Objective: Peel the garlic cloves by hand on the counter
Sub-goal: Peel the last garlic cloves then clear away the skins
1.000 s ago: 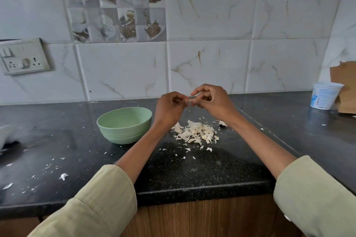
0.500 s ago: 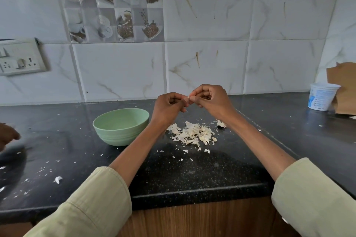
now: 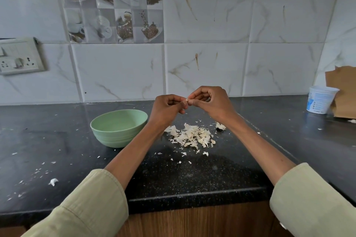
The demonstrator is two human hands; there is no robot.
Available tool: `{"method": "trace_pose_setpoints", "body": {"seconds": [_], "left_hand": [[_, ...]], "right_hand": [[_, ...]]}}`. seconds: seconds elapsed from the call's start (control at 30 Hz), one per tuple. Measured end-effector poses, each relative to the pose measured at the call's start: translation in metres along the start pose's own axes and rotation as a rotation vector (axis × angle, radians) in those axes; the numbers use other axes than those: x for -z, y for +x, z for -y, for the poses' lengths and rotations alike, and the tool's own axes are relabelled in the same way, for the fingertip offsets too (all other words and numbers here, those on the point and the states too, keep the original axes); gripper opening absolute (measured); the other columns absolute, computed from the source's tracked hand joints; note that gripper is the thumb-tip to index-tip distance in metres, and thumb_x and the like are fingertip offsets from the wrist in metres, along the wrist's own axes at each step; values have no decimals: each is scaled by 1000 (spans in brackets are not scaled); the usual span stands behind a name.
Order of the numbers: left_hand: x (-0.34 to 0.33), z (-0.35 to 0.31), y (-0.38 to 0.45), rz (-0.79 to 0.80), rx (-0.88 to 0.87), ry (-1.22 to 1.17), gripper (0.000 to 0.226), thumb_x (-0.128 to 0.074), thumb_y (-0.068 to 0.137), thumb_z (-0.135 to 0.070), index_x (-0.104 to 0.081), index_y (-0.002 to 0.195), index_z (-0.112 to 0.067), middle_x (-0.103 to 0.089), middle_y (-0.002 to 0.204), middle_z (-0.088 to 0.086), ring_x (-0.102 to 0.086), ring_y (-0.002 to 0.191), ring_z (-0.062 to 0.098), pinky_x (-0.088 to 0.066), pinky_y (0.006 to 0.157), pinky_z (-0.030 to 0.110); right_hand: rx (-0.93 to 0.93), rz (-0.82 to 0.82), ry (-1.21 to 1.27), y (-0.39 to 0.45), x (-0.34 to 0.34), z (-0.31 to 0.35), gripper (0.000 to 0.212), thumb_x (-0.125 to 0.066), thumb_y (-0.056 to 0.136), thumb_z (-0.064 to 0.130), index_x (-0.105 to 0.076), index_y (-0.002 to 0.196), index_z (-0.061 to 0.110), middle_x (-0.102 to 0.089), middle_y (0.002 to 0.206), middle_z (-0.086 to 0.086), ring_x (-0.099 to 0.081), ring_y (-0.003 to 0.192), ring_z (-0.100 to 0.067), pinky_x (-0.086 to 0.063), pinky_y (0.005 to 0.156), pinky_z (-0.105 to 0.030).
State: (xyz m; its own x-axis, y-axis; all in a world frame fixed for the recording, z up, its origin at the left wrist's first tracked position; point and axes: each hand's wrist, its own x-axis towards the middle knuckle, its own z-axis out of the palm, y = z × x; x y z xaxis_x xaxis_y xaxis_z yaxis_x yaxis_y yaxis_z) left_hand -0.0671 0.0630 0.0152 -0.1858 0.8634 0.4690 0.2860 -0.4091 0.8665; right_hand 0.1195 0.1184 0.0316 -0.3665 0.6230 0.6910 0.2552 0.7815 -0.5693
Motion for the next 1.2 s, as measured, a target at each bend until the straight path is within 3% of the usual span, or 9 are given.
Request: {"method": "trace_pose_setpoints", "body": {"seconds": [0.13, 0.37, 0.47, 0.57, 0.73, 0.8, 0.9, 1.1, 1.2], "left_hand": [[1, -1, -2, -4, 31, 11, 8, -72, 96, -11, -77, 102, -7, -80, 88, 8, -69, 67, 8, -48, 61, 11], [-2, -5, -3, 32, 95, -25, 15, -65, 100, -23, -73, 105, -11, -79, 96, 10, -70, 72, 12, -47, 71, 28], [-2, -4, -2, 26, 78, -1, 14, -67, 99, -22, -74, 103, -10, -79, 94, 10, -70, 70, 12, -48, 68, 24], [-2, -1, -2, 24, 8, 118, 12, -65, 99, -17, -75, 97, -11, -79, 90, 9, -71, 67, 13, -52, 63, 19], [-8, 8, -3, 68, -107, 384, 29, -61, 103, -34, -76, 80, -26, -78, 78, -11, -73, 67, 12, -63, 80, 43], [-7, 7, -3, 28, -134, 445, 25, -73, 96, -42, -74, 77, -27, -76, 74, -12, -72, 67, 9, -63, 77, 41], [-3, 7, -2, 19, -142, 390, 18, -89, 83, -33, -71, 85, -27, -75, 79, -10, -71, 71, 9, -60, 74, 34], [-1, -1, 1, -50, -146, 199, 12, -83, 91, -28, -76, 93, -18, -77, 82, 0, -74, 67, 16, -53, 64, 16], [0, -1, 2, -79, -164, 176, 10, -82, 92, -27, -78, 92, -18, -77, 79, 1, -74, 66, 17, -57, 66, 21]], "right_hand": [[19, 3, -29, -1, 0, 0, 11, -89, 85, 21, -82, 93, 17, -79, 84, 11, -70, 75, 0, -48, 69, -10], [-15, 12, -51, 1, -4, -2, 5, -81, 93, 26, -82, 96, 22, -78, 84, 13, -70, 77, -2, -50, 71, -12], [-141, 30, 81, 2, -2, -3, 5, -79, 95, 26, -81, 99, 23, -79, 88, 6, -71, 83, -9, -58, 76, -23], [-234, 12, 205, 2, 2, -2, 8, -78, 96, 23, -81, 103, 19, -80, 90, 0, -68, 81, -9, -58, 74, -23], [-269, -6, 226, 1, 3, -3, 9, -80, 94, 17, -81, 103, 15, -81, 92, -5, -68, 79, -6, -58, 74, -21], [-262, -1, 204, 1, 3, -2, 10, -81, 92, 15, -82, 102, 14, -81, 94, -6, -68, 80, -7, -58, 75, -22], [-247, 2, 182, 1, 3, -1, 10, -82, 91, 16, -82, 101, 13, -81, 92, -3, -70, 80, -4, -58, 75, -22], [-212, -18, 145, 1, 2, -2, 8, -85, 89, 22, -82, 94, 17, -80, 86, -2, -70, 77, -5, -56, 71, -20], [-174, -6, 106, 1, 0, -2, 6, -85, 89, 22, -82, 93, 18, -80, 83, 3, -74, 79, -7, -56, 73, -20]]}}
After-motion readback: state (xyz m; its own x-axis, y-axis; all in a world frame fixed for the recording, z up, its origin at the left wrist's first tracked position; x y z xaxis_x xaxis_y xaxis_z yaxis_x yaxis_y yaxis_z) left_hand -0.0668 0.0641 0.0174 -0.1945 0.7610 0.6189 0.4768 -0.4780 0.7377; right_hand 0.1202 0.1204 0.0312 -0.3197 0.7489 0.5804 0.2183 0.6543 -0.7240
